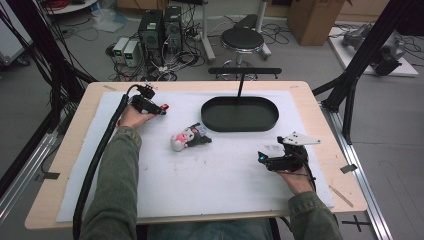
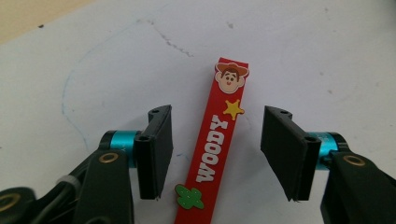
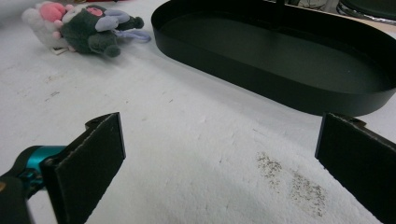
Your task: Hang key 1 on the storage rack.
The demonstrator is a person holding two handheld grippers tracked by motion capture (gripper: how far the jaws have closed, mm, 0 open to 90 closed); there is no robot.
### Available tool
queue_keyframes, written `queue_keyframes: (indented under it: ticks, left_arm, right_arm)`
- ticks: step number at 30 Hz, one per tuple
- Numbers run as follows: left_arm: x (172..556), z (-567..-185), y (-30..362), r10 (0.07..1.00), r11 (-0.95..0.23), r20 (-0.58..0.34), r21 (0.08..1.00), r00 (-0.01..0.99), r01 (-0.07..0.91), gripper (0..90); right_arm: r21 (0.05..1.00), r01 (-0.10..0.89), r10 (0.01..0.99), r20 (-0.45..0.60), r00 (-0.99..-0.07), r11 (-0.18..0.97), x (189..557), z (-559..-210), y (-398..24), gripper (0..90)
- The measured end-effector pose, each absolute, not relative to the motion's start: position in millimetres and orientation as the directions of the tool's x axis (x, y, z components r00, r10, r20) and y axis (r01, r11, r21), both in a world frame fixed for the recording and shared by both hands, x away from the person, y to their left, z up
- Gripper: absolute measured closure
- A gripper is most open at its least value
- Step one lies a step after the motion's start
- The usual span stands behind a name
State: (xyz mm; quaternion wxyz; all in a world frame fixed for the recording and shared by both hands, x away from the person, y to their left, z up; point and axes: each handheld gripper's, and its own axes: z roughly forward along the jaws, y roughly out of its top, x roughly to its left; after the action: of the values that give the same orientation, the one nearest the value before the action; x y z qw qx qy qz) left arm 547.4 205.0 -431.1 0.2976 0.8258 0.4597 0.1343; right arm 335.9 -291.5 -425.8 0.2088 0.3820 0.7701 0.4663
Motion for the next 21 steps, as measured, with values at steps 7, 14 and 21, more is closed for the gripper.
queue_keyframes:
  ticks: [7,14,21]
  left_arm:
    - [547.5,-430.3,207.2,0.869,-0.380,-0.017,0.617,0.494,0.689,61.8]
    - [545.9,-431.2,208.4,0.875,-0.372,-0.007,0.631,0.485,0.681,74.6]
    - [540.8,-423.5,207.0,0.861,-0.400,-0.011,0.604,0.509,0.690,74.8]
  right_arm:
    - [0.871,0.396,0.780,0.025,-0.625,0.290,335.7,-426.8,-289.9,0.8]
    - [0.872,0.395,0.783,0.023,-0.621,0.288,335.1,-426.2,-291.0,0.7]
    - [0.876,0.391,0.789,0.020,-0.614,0.282,333.7,-425.4,-292.4,0.7]
